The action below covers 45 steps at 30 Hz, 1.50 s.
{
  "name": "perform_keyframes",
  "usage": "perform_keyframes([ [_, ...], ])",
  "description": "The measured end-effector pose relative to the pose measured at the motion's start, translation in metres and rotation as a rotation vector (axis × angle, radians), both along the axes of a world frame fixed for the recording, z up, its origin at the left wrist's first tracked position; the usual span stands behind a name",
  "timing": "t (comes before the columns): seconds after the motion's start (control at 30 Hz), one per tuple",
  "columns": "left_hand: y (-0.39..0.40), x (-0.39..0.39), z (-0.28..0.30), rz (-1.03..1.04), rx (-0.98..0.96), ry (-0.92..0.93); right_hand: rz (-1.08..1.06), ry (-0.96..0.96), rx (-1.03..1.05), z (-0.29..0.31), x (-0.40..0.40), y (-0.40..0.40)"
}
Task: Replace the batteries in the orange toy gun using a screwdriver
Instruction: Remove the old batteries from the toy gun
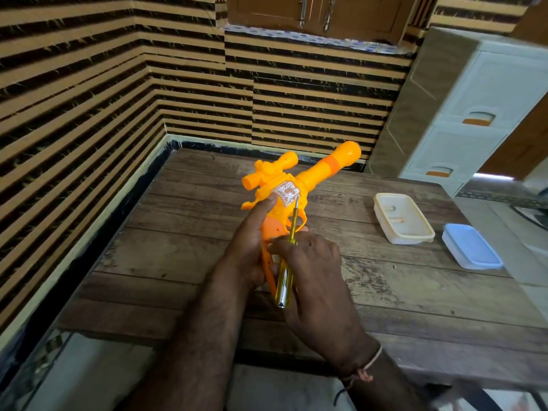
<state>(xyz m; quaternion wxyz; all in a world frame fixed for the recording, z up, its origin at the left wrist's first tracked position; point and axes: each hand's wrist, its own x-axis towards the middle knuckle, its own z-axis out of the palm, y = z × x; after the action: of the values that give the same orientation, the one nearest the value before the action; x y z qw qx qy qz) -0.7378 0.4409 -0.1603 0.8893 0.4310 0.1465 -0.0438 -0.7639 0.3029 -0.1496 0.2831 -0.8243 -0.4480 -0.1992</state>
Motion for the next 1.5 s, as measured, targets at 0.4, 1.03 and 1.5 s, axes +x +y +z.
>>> perform_keyframes([
  [0.4,-0.002,-0.004,0.004,-0.012,0.028,0.018,0.033,0.206,0.192,0.005,0.007,-0.003],
  [1.03,0.014,-0.006,0.011,0.221,-0.005,-0.062,-0.529,0.715,0.490,-0.023,0.048,-0.043],
  [1.5,0.014,-0.009,0.010,0.182,-0.051,-0.086,-0.525,0.695,0.228,-0.020,0.041,-0.045],
])
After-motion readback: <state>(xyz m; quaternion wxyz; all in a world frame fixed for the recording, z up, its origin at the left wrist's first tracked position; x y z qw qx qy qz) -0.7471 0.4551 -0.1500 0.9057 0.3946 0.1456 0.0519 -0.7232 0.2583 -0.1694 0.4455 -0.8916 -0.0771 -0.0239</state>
